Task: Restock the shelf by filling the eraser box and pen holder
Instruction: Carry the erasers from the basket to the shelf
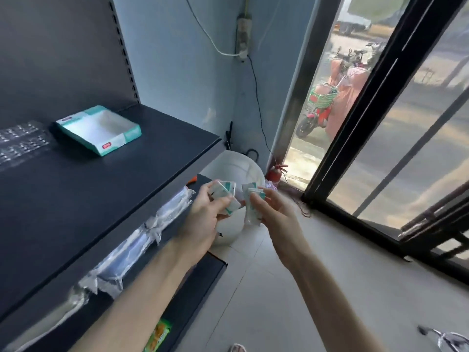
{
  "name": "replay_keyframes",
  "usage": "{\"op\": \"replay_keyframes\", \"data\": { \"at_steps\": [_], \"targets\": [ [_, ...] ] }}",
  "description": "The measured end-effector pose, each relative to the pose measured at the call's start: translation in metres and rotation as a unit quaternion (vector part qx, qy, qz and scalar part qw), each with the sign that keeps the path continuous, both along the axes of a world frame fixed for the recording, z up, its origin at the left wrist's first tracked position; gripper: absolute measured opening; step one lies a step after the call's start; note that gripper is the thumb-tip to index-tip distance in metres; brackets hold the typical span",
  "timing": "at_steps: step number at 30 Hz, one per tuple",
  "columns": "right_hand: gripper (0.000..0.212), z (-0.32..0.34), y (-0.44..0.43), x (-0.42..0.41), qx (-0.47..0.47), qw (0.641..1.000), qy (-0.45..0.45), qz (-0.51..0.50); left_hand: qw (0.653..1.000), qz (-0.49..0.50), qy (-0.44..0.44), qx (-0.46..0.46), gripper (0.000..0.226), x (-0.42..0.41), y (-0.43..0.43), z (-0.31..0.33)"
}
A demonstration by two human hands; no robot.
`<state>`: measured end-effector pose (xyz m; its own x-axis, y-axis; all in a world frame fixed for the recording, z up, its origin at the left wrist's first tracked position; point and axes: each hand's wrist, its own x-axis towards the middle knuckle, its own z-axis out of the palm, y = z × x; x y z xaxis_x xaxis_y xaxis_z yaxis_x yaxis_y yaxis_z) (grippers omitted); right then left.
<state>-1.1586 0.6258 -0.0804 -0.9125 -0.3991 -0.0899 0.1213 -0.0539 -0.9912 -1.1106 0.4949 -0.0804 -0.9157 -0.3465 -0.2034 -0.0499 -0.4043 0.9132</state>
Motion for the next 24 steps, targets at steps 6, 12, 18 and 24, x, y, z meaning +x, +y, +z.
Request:
{"op": "replay_keyframes", "data": {
  "at_steps": [6,12,18,24],
  "targets": [
    [0.030,0.003,-0.066,-0.075,-0.004,0.995,-0.018,0.095,0.983,0.183,-0.011,-0.029,0.036,-0.039,-0.044,-0.002],
    [0.027,0.000,-0.151,-0.133,0.033,0.982,0.052,0.181,0.935,0.321,-0.027,-0.145,0.020,-0.073,-0.107,-0.007],
    [0.027,-0.008,-0.228,-0.169,0.098,0.962,0.132,0.219,0.874,0.394,-0.096,-0.268,0.011,-0.090,-0.161,-0.017],
    [0.025,-0.012,-0.273,-0.185,0.119,0.938,0.160,0.283,0.807,0.434,-0.191,-0.351,0.014,-0.100,-0.180,-0.022]
  ]
}}
